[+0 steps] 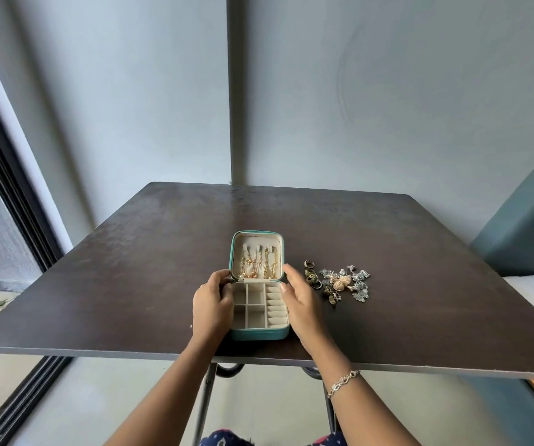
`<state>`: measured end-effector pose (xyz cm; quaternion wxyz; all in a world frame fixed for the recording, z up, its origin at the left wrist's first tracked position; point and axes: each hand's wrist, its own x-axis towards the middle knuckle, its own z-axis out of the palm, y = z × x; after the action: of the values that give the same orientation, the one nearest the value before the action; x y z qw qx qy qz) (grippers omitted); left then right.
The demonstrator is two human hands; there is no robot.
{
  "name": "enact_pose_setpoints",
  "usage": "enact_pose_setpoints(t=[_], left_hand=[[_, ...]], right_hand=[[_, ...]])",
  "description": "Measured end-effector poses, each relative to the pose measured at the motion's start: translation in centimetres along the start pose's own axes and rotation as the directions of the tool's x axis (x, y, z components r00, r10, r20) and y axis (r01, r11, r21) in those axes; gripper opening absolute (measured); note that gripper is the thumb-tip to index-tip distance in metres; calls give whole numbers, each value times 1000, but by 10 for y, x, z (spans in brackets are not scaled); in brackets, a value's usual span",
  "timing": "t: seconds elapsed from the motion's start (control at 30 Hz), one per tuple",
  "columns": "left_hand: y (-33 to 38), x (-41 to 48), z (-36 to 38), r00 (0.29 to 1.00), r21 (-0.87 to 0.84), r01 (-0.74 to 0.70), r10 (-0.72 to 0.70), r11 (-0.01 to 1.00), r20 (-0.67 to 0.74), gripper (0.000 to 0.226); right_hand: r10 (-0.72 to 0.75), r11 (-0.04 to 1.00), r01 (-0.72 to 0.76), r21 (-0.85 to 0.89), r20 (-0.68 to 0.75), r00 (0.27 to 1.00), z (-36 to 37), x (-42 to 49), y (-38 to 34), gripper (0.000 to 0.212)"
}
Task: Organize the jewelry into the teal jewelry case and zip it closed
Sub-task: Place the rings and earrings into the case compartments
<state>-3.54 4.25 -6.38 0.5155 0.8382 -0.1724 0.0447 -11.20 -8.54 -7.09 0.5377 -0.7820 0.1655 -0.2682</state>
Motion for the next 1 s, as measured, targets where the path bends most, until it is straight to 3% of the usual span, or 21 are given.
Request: enact_pose_setpoints(t=[0.17, 0.27, 0.37, 0.47, 0.6, 0.7, 1.0], left_hand=[[0, 2, 1, 1000, 14, -1, 1, 1000, 8, 29], [-2, 2, 0, 1000, 11, 2, -2, 1000, 13, 29], [-3, 4, 2, 1000, 14, 5, -5, 1000, 12, 29], [-3, 5, 3, 1000, 14, -6, 6, 1000, 10, 28], [-3, 5, 2, 1000, 13, -11, 10, 1000, 15, 29], [-4, 5, 2, 1000, 9, -10, 10, 1000, 16, 29], [1, 1, 1, 1000, 1, -1, 1, 1000, 7, 26]], right_hand=[[-19, 990, 24, 140, -40, 999, -7, -6, 2, 35], [-60, 972, 96, 214, -168, 984, -24, -14, 1, 25], [-142, 978, 185, 98, -338, 930, -54, -12, 10, 16], [-180, 983, 142, -120, -410, 894, -87, 1, 25, 15], [-152, 965, 62, -256, -353, 923, -99, 8, 39, 11], [-177, 943, 82, -322, -277, 944, -93, 7, 40, 13], [-176, 918, 73, -390, -235, 956, -92, 3, 33, 15]])
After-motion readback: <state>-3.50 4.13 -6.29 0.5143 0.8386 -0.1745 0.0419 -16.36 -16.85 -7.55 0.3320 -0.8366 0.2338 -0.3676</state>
